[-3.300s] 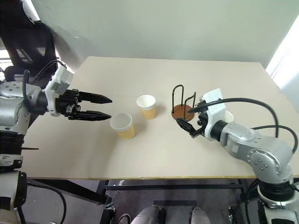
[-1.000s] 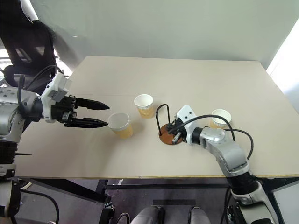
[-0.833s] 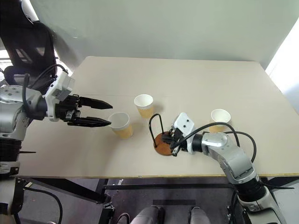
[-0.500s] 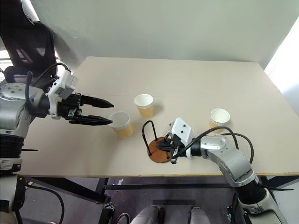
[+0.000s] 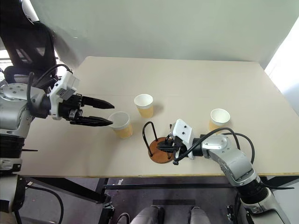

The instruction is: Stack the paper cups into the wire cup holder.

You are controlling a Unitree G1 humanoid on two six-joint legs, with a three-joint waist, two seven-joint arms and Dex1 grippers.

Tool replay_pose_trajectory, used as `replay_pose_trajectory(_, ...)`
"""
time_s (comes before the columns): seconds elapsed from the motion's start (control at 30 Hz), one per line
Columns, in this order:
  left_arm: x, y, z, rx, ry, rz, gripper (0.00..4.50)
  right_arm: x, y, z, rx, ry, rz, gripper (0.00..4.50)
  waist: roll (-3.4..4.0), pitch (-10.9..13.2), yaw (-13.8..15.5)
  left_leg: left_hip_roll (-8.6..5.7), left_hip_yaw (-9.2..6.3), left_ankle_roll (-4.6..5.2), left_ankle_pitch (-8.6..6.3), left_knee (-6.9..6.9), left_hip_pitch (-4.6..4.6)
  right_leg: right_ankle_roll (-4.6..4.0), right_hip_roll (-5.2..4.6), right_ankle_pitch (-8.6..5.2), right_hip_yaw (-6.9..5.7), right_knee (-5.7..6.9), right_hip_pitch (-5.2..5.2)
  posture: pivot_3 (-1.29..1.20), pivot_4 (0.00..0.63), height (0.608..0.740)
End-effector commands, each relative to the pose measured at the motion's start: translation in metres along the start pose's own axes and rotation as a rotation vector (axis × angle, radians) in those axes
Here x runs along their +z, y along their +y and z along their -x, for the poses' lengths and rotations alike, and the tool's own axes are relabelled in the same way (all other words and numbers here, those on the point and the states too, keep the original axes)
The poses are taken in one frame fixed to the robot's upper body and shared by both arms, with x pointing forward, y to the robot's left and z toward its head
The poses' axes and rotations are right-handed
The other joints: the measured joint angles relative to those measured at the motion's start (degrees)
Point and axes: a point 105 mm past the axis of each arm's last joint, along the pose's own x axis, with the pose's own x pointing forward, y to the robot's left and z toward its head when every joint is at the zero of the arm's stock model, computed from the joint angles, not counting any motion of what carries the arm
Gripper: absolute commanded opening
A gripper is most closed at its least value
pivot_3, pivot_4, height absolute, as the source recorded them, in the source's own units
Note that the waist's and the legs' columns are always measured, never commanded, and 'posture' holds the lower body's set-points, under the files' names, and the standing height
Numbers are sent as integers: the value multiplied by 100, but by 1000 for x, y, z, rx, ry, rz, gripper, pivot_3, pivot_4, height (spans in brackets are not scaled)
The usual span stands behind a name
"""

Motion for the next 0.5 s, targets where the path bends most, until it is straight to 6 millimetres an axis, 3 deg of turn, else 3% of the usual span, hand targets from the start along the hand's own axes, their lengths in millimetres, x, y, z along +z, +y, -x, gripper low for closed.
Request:
replay_pose_trajectory(0.03,11,-1,6,-18,-8,-47,3412,5,0,2,8,-10,33,1030,0,0,0,0,0,0,0,0,0,0,0,0,0,0,0,0,150,740)
replay_pose_trajectory(0.37,13,2,3,-22,-15,-57,3412,3,-2,11,8,24,50,4471,-1,0,2,0,0,0,0,0,-1,0,0,0,0,0,0,0,150,740)
replay_pose_trajectory(0.5,14,5,1,-21,-17,-65,3412,1,1,25,23,81,57,4471,-4,-1,5,-1,0,0,0,0,-3,0,-1,0,0,-3,1,0,150,740)
